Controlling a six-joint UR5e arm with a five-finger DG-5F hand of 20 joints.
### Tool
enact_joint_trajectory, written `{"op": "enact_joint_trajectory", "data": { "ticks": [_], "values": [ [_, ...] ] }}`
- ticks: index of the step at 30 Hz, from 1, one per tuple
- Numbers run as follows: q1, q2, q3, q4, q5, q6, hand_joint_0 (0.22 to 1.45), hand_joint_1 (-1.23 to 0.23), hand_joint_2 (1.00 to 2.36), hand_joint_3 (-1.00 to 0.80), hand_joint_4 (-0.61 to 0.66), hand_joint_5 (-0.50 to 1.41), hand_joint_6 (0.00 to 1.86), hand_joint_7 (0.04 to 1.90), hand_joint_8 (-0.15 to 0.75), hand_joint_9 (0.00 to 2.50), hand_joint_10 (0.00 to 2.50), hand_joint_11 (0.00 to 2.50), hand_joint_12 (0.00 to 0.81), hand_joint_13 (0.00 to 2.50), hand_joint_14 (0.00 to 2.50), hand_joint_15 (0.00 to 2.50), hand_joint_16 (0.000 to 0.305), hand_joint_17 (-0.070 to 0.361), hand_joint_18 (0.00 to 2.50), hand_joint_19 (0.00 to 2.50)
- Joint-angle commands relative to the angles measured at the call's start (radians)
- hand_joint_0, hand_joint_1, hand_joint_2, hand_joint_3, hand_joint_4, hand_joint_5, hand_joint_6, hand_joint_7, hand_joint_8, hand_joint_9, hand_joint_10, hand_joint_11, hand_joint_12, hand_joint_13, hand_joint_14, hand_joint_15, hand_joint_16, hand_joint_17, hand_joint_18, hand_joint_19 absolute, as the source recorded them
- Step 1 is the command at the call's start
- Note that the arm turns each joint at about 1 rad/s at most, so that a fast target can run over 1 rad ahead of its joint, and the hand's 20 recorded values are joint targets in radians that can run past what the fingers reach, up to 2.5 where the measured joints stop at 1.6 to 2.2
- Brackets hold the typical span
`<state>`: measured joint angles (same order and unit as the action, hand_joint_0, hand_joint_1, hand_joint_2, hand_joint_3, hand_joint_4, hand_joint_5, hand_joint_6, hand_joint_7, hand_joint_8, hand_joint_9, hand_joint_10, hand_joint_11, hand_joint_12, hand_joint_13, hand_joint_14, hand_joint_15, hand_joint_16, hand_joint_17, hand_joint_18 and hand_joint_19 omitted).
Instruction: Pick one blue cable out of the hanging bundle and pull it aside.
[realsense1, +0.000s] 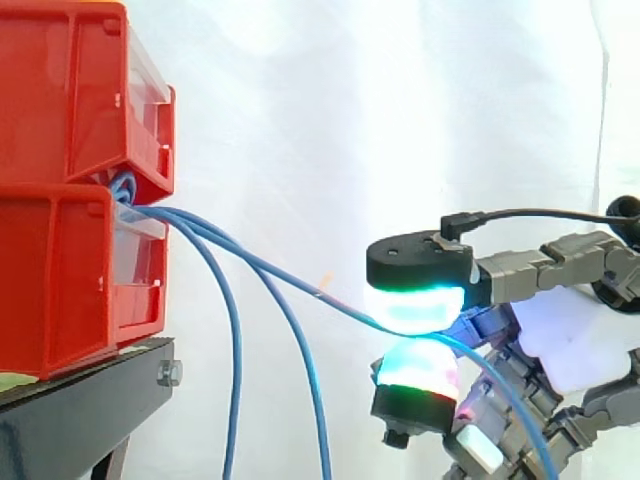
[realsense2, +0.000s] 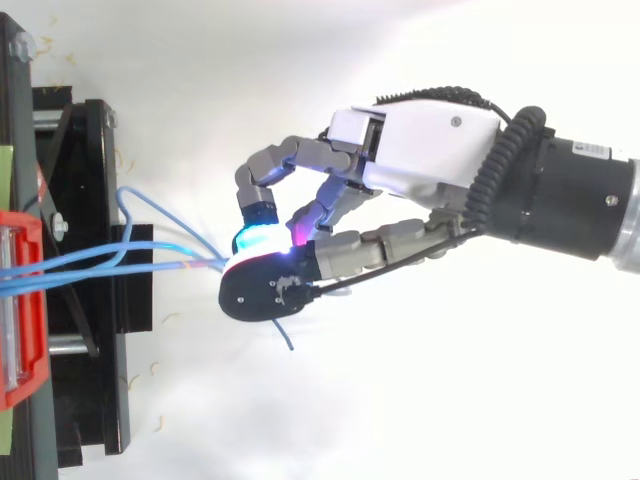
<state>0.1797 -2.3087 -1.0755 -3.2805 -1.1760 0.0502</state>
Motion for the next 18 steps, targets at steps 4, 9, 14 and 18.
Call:
{"op": "enact_joint_trajectory", "data": {
  "ticks": [4, 9, 14, 18],
  "values": [
    [-0.002, 0.000, -0.001, 0.016, 0.003, 0.030, 0.61, -0.69, 1.00, 0.19, 0.10, -0.13, 0.88, 1.54, 0.373, 1.08, 0.02, 0.75, 0.469, 0.80, 0.02, 0.44, 0.069, 0.155, 0.62, 0.46],
    [-0.003, 0.000, -0.003, 0.035, 0.001, 0.026, 0.61, -0.69, 1.00, 0.20, 0.12, -0.13, 0.88, 1.55, 0.376, 1.08, 0.02, 0.73, 0.471, 0.80, 0.01, 0.45, 0.069, 0.155, 0.62, 0.46],
    [-0.003, 0.000, -0.003, 0.035, 0.003, 0.025, 0.61, -0.68, 1.00, 0.18, 0.16, -0.13, 0.88, 1.55, 0.380, 1.07, 0.02, 0.75, 0.470, 0.81, 0.02, 0.47, 0.068, 0.154, 0.62, 0.47],
    [-0.003, 0.000, -0.004, 0.035, 0.003, 0.025, 0.61, -0.67, 1.00, 0.17, 0.17, -0.13, 0.89, 1.55, 0.374, 1.06, 0.02, 0.77, 0.465, 0.81, 0.02, 0.49, 0.067, 0.152, 0.61, 0.47]
  ]
}}
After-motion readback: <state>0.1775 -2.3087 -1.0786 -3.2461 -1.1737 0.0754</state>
